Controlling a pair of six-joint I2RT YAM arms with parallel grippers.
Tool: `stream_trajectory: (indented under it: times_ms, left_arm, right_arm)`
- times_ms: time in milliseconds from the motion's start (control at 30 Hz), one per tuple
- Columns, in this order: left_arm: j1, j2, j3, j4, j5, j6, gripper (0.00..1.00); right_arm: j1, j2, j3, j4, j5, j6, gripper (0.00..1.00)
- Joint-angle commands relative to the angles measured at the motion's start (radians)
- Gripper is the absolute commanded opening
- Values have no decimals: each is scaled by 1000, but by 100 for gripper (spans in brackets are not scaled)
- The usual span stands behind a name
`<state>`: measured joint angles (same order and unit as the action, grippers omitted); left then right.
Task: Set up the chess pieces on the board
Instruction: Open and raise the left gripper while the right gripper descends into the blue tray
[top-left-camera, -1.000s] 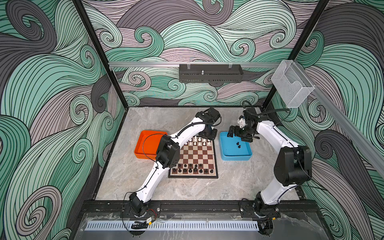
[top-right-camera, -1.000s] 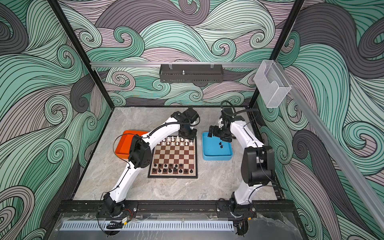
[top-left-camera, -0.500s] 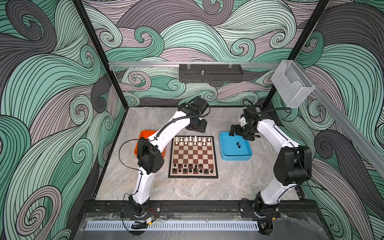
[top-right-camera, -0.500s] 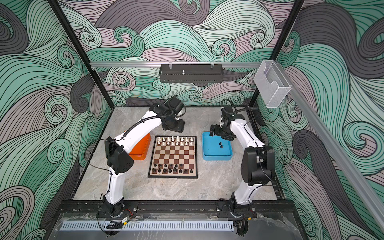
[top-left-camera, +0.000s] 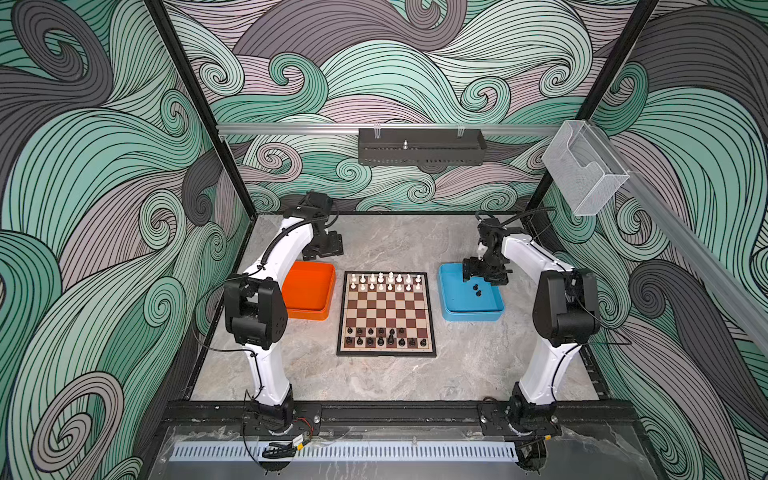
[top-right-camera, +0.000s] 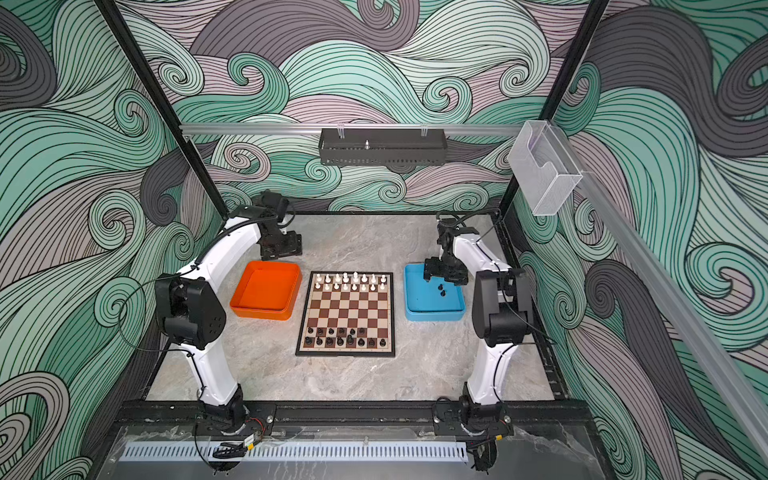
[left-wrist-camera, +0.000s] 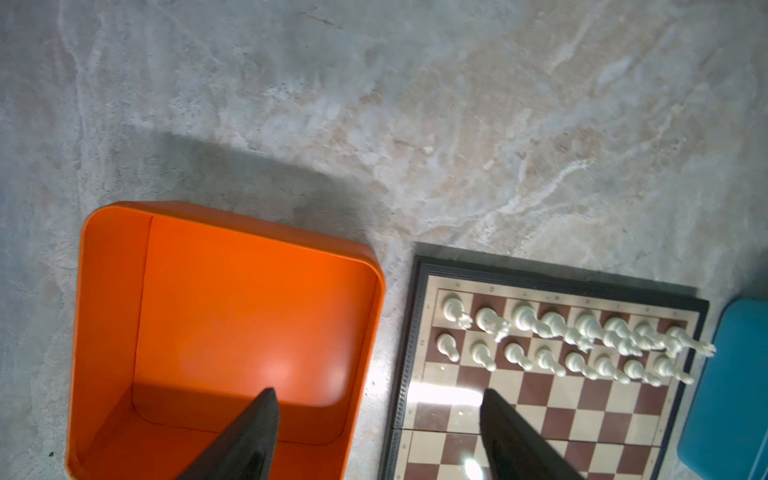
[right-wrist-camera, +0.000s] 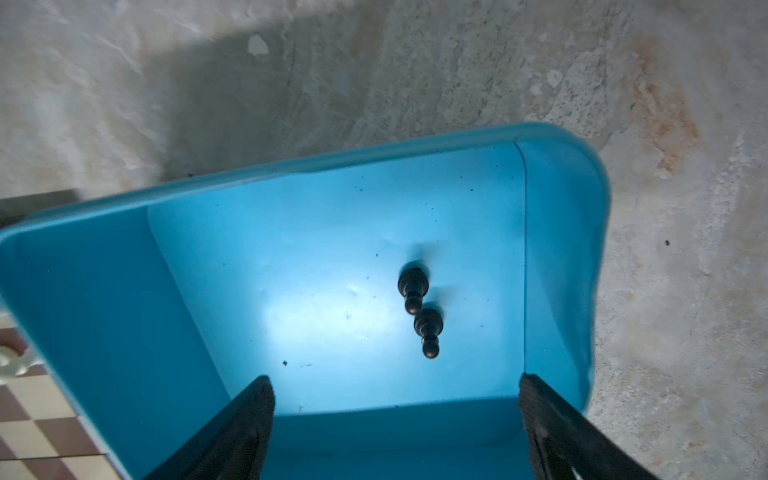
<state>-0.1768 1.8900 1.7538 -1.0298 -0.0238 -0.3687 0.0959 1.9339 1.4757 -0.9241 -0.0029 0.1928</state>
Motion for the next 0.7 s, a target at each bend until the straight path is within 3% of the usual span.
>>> stream_trajectory:
  times_ms: [0,367,667]
  left_arm:
    - [42,-42,-30,37,35,-3,79]
    - [112,-20,-57,54,94,-9,79]
    - [128,-1,-58,54,96,-9,79]
  right_arm:
    - [-5,26,18,-23,35,-9,88]
    - [-5,85,46,-15,39,1,56]
    - [-5,118,75,-19,19,18,41]
